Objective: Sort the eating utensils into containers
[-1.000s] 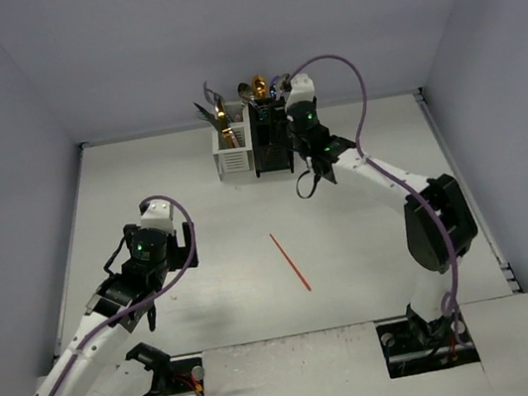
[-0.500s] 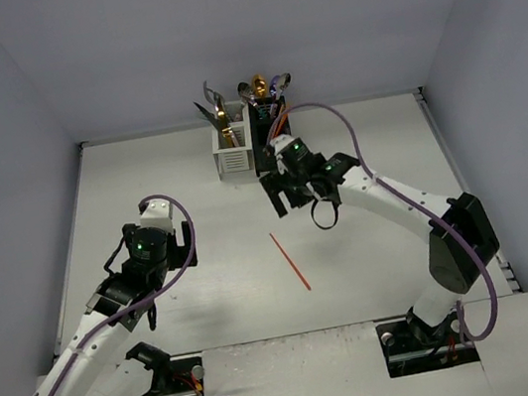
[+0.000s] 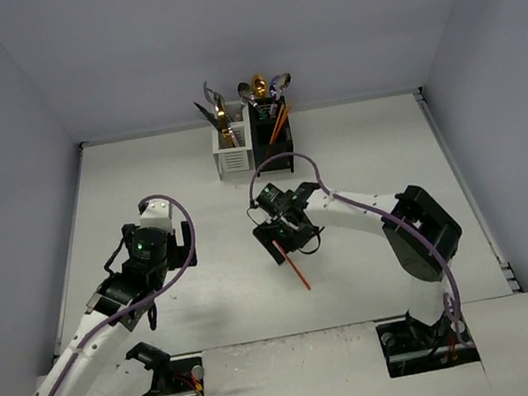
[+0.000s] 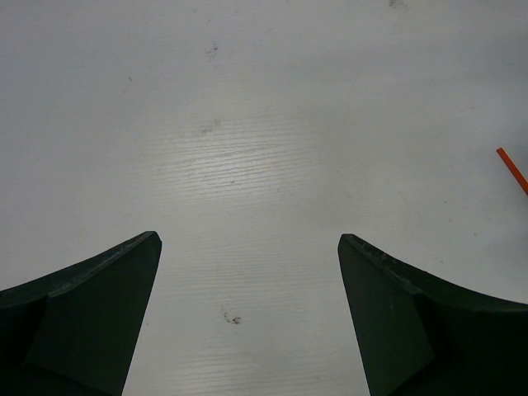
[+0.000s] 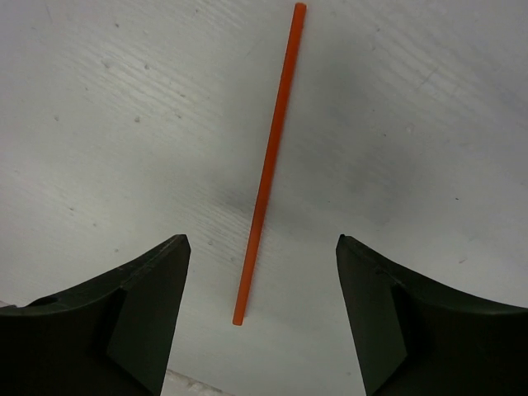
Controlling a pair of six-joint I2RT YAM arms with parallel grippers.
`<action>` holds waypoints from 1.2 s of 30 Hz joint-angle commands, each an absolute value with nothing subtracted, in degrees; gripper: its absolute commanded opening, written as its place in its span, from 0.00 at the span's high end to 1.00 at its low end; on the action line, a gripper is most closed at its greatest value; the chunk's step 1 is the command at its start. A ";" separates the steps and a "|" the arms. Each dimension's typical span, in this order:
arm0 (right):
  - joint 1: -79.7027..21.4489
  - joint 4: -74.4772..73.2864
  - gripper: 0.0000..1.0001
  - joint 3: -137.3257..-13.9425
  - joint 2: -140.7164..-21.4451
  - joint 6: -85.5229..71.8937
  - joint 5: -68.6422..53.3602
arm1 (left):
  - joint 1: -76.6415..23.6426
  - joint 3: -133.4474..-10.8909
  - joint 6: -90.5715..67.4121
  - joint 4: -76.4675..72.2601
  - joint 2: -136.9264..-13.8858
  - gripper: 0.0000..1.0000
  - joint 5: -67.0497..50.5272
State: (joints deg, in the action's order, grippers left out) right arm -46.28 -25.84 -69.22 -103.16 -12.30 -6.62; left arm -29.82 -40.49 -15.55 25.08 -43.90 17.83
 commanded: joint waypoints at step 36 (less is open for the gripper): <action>-46.86 -27.07 1.00 -86.35 -107.69 -13.89 -0.19 | -29.36 -41.40 -15.47 23.12 -42.46 0.13 20.21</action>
State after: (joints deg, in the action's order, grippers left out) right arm -48.73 -27.44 -78.14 -111.79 -14.92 -2.77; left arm -29.82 -40.49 -15.55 25.10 -43.11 18.46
